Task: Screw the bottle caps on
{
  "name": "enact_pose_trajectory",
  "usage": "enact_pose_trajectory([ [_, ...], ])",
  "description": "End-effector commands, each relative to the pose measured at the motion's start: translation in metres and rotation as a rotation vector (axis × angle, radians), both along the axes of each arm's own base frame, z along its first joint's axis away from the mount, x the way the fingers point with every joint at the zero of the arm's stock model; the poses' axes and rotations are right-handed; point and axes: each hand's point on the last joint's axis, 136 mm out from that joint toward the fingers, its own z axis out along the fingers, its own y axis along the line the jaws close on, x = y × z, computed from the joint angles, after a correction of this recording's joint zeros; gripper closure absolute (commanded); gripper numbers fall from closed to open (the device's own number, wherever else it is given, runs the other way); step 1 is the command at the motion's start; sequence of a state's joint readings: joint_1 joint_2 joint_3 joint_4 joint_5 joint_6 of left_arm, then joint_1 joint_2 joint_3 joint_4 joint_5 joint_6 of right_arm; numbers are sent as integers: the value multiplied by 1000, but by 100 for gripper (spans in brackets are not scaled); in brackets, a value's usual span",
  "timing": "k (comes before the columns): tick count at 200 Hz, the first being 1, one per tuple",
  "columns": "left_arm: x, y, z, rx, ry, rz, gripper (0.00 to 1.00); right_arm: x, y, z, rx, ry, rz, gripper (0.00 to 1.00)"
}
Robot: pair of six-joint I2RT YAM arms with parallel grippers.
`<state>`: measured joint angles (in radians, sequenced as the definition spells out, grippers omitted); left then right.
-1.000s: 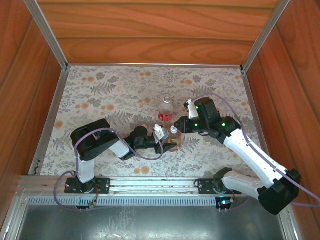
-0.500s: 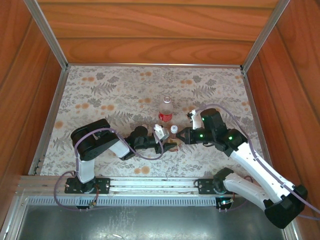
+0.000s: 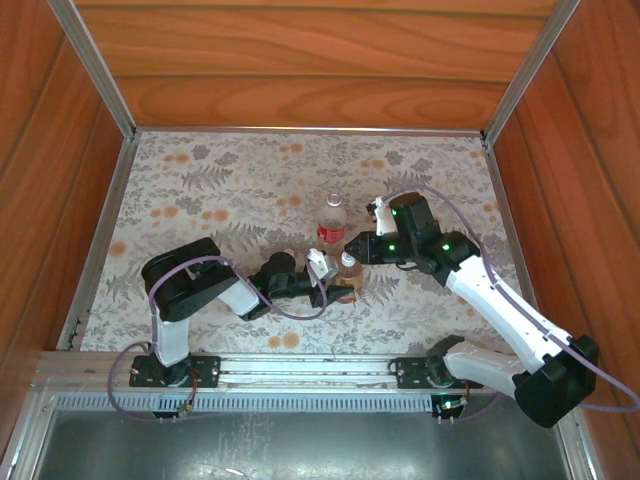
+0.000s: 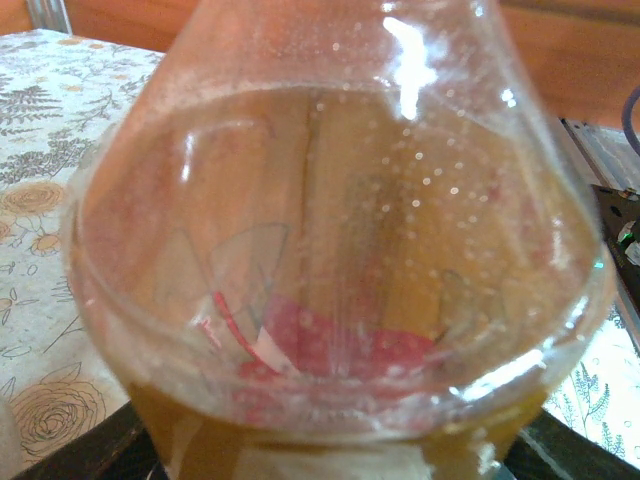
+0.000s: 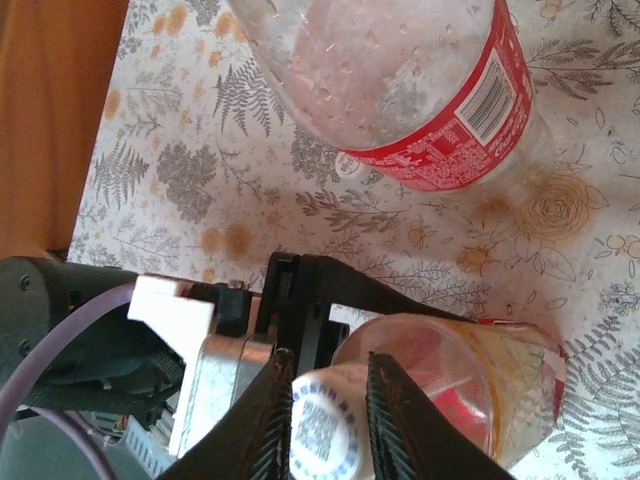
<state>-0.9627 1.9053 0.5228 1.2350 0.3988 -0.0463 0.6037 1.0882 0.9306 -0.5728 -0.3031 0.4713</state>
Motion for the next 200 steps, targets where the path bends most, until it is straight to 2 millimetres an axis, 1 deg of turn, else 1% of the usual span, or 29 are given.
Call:
enact_pose_trajectory([
  [1,-11,24,-68,216,158,28,39,0,1,5,9,-28,24,77],
  [16,-11,24,-68,215,158,28,39,-10,1,1,23,-1,45,80],
  [34,-11,25,-69,220,163,31,39,-29,1,-5,58,53,96,83],
  [46,-11,25,-69,218,163,33,39,-41,-1,-9,66,84,113,87],
  [69,-11,27,-68,219,164,40,39,-59,-8,-16,72,115,122,89],
  [82,-11,27,-68,219,164,41,40,-64,-11,-15,74,114,123,89],
  [90,-11,27,-68,219,163,42,39,-64,-13,-12,73,99,118,89],
  [115,-10,27,-68,220,164,43,39,-52,-17,-1,52,30,80,90],
  [124,-10,28,-68,220,162,42,39,-46,-18,4,40,-4,73,84],
  [141,-12,29,-63,213,153,41,39,-36,-20,13,19,-93,80,66],
  [150,-15,30,-59,206,149,28,39,-34,-19,18,7,-173,126,57],
  [164,-19,33,-54,201,132,15,39,-31,-17,26,-16,-323,220,47],
  [172,-20,35,-50,198,119,8,39,-34,-13,31,-28,-427,315,39],
  [177,-22,36,-48,198,113,0,39,-36,-12,33,-30,-469,358,36],
  [180,-23,37,-47,197,107,-6,39,-38,-10,35,-40,-524,408,34],
  [189,-26,38,-43,197,96,-21,39,-46,-6,38,-35,-614,521,31],
  [200,-30,39,-38,194,89,-45,39,-57,-1,42,-18,-698,636,30],
])
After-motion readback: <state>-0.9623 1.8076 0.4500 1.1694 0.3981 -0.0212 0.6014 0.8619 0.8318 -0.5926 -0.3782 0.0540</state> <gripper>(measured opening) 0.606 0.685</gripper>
